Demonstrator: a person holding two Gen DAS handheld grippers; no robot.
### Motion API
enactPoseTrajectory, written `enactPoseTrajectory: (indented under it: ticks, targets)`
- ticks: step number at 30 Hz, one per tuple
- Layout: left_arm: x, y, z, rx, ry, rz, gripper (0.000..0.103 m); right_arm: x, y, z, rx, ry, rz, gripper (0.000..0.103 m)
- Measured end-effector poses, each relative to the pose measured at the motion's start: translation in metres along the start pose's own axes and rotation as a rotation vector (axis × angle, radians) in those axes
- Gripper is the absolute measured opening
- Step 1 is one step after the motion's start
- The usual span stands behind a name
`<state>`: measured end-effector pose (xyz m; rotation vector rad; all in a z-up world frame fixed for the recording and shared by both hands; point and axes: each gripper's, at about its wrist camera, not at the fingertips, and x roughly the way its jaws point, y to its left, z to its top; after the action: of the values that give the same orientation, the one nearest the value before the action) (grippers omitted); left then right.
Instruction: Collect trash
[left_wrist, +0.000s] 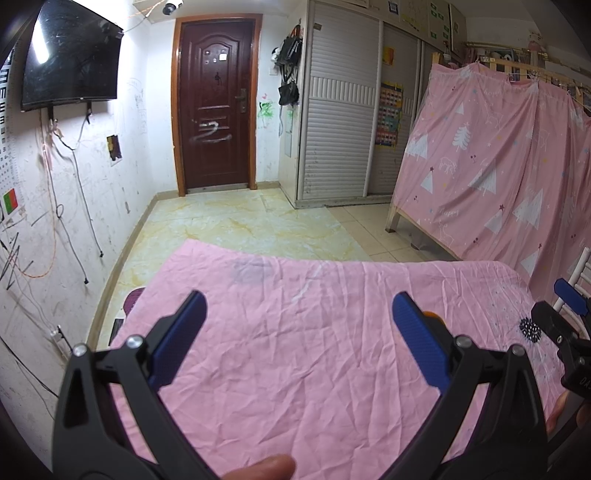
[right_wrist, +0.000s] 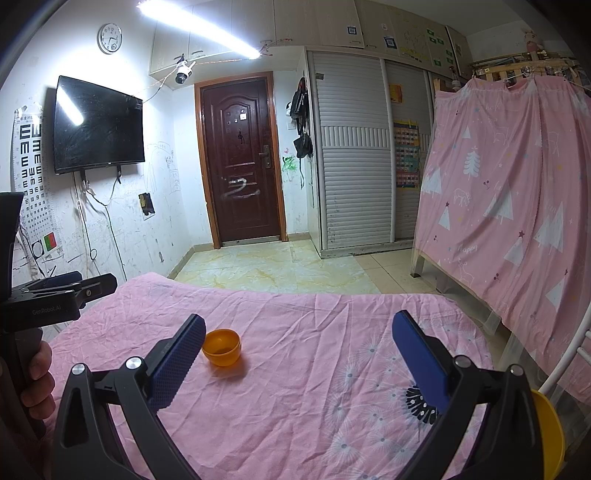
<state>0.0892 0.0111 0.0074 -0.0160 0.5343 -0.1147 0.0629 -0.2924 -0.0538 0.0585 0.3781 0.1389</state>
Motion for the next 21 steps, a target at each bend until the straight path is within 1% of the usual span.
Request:
enactPoseTrajectory:
  ticks: [21]
  targets:
    - [0.0015, -0.0019, -0.0044, -0.001, 0.005, 0.001, 0.097, -0.0001, 0.0000, -0.0003, 0.000, 0.000, 0.001, 0.094]
